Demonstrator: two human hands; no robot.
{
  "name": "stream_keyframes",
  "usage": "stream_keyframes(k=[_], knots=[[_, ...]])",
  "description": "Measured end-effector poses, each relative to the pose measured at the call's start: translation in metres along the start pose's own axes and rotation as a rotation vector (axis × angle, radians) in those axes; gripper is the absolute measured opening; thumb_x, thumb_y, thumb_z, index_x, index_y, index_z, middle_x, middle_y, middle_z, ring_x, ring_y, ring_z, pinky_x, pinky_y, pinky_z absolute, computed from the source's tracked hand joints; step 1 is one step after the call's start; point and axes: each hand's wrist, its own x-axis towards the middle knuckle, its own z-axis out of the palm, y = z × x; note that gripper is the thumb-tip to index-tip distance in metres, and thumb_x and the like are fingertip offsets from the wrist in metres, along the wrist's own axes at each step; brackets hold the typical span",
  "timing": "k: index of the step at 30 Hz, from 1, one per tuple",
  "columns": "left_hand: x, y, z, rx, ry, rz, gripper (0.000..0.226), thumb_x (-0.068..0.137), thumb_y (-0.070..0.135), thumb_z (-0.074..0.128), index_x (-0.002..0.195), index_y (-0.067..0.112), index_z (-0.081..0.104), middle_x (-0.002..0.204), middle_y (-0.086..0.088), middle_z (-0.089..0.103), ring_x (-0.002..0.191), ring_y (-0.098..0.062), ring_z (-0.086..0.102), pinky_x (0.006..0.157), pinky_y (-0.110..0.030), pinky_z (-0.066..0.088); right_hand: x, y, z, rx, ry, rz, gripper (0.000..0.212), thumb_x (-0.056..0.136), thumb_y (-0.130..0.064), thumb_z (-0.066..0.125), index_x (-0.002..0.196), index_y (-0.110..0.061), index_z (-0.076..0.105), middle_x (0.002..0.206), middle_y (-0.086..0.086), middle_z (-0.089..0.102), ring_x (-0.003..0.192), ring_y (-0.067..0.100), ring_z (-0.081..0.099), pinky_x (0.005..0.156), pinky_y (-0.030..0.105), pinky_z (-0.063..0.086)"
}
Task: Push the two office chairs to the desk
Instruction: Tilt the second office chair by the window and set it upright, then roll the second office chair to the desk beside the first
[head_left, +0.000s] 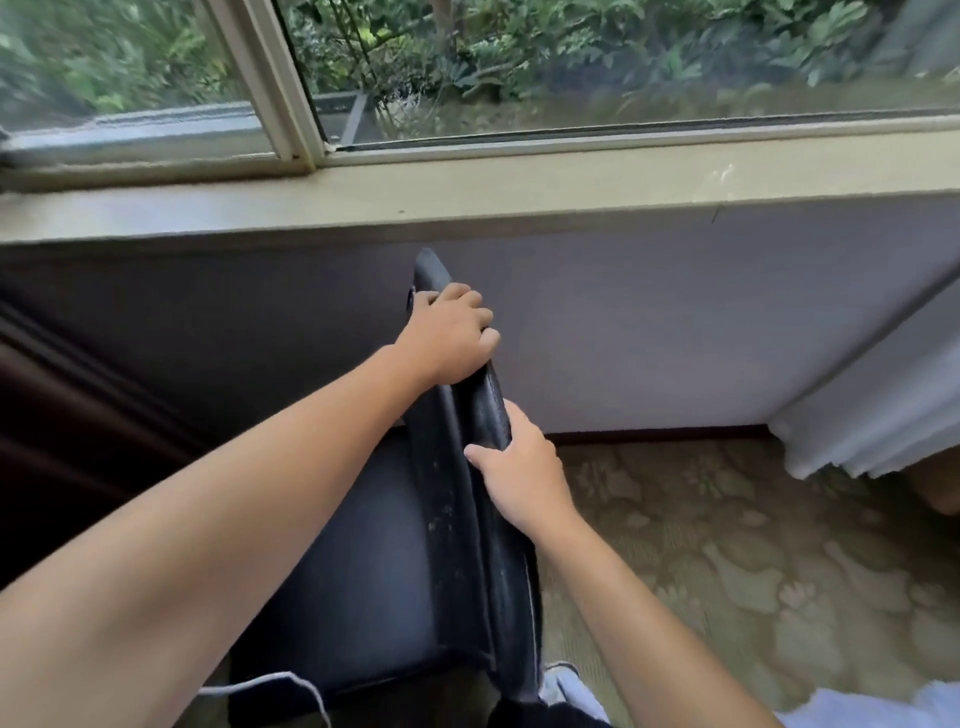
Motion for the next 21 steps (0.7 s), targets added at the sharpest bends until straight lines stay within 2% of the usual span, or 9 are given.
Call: stream_keyframes(k=[4, 7, 8, 10, 12, 14, 17, 19, 21], knots=[[-0.047, -0.039, 0.001, -0.11, 0.035, -0.006, 0.025, 0.094, 0.023, 0.042, 0.087, 0.012, 0.064, 0.112, 0.002, 0.055, 0.135, -0.013, 0.03, 0.101, -0.034, 0.019, -0.023, -0.008, 0.05, -0.118, -0.146, -0.028, 0.068, 0.083, -0.054, 0.054, 0.145, -0.042, 0.026, 0.124, -0.006, 0.063, 0.114, 0.026, 0.056, 0.097, 0.046, 0.046], [-0.089, -0.058, 0.008, -0.326, 0.141, 0.014, 0.021, 0.094, 0.018, 0.048, 0.101, 0.014, 0.068, 0.131, 0.001, 0.056, 0.142, -0.013, 0.026, 0.101, -0.024, 0.018, -0.033, -0.007, 0.057, -0.094, -0.183, -0.064, 0.063, 0.076, -0.071, 0.051, 0.132, -0.041, 0.047, 0.116, -0.011, 0.066, 0.108, 0.015, 0.061, 0.096, 0.042, 0.049], [-0.104, -0.062, 0.012, -0.417, 0.163, -0.021, 0.026, 0.095, 0.019, 0.051, 0.116, 0.017, 0.065, 0.142, 0.001, 0.049, 0.144, -0.013, 0.022, 0.105, -0.024, 0.017, -0.03, -0.008, 0.055, -0.05, -0.149, -0.084, 0.052, 0.079, -0.066, 0.052, 0.123, -0.039, 0.057, 0.112, -0.014, 0.068, 0.106, 0.012, 0.062, 0.096, 0.041, 0.049], [-0.139, -0.069, 0.018, -0.667, 0.195, -0.208, 0.053, 0.092, 0.029, 0.059, 0.142, 0.024, 0.043, 0.156, -0.001, 0.027, 0.146, -0.013, 0.014, 0.115, -0.029, 0.014, -0.02, -0.016, 0.051, -0.061, -0.049, -0.132, 0.03, 0.087, -0.045, 0.055, 0.114, -0.034, 0.064, 0.106, -0.014, 0.069, 0.103, 0.012, 0.062, 0.096, 0.038, 0.048], [-0.171, -0.076, 0.023, -0.828, 0.231, -0.375, 0.08, 0.084, 0.045, 0.066, 0.15, 0.027, 0.026, 0.157, -0.003, 0.019, 0.145, -0.011, 0.012, 0.115, -0.029, 0.014, -0.006, -0.036, 0.052, -0.198, 0.039, -0.264, 0.027, 0.089, -0.025, 0.055, 0.114, -0.029, 0.063, 0.103, -0.011, 0.069, 0.1, 0.015, 0.062, 0.092, 0.036, 0.046], [-0.197, -0.082, 0.027, -0.829, 0.25, -0.434, 0.09, 0.075, 0.059, 0.069, 0.149, 0.03, 0.027, 0.151, 0.004, 0.028, 0.139, -0.007, 0.023, 0.114, -0.029, 0.021, 0.011, -0.062, 0.057, -0.302, 0.061, -0.459, 0.03, 0.087, -0.016, 0.053, 0.114, -0.024, 0.064, 0.104, -0.008, 0.069, 0.097, 0.015, 0.062, 0.089, 0.034, 0.047], [-0.239, -0.09, 0.034, -0.788, 0.26, -0.575, 0.088, 0.064, 0.082, 0.065, 0.139, 0.045, 0.038, 0.139, 0.018, 0.037, 0.131, 0.0, 0.032, 0.108, -0.027, 0.029, 0.035, -0.096, 0.076, -0.493, 0.015, -0.818, 0.031, 0.085, -0.014, 0.056, 0.114, -0.019, 0.065, 0.114, -0.001, 0.065, 0.108, 0.021, 0.055, 0.087, 0.033, 0.042], [-0.265, -0.09, 0.039, -0.734, 0.25, -0.655, 0.084, 0.056, 0.09, 0.062, 0.13, 0.056, 0.042, 0.136, 0.025, 0.034, 0.131, 0.004, 0.029, 0.105, -0.024, 0.027, 0.048, -0.107, 0.095, -0.624, -0.107, -1.025, 0.031, 0.084, -0.017, 0.059, 0.114, -0.019, 0.066, 0.117, 0.0, 0.064, 0.115, 0.024, 0.051, 0.09, 0.036, 0.039], [-0.29, -0.084, 0.042, -0.687, 0.257, -0.757, 0.078, 0.054, 0.093, 0.059, 0.124, 0.06, 0.045, 0.136, 0.029, 0.033, 0.131, 0.006, 0.027, 0.104, -0.024, 0.025, 0.056, -0.11, 0.124, -0.785, -0.361, -1.12, 0.034, 0.087, -0.024, 0.058, 0.121, -0.021, 0.064, 0.123, 0.001, 0.063, 0.122, 0.025, 0.049, 0.096, 0.04, 0.037]])
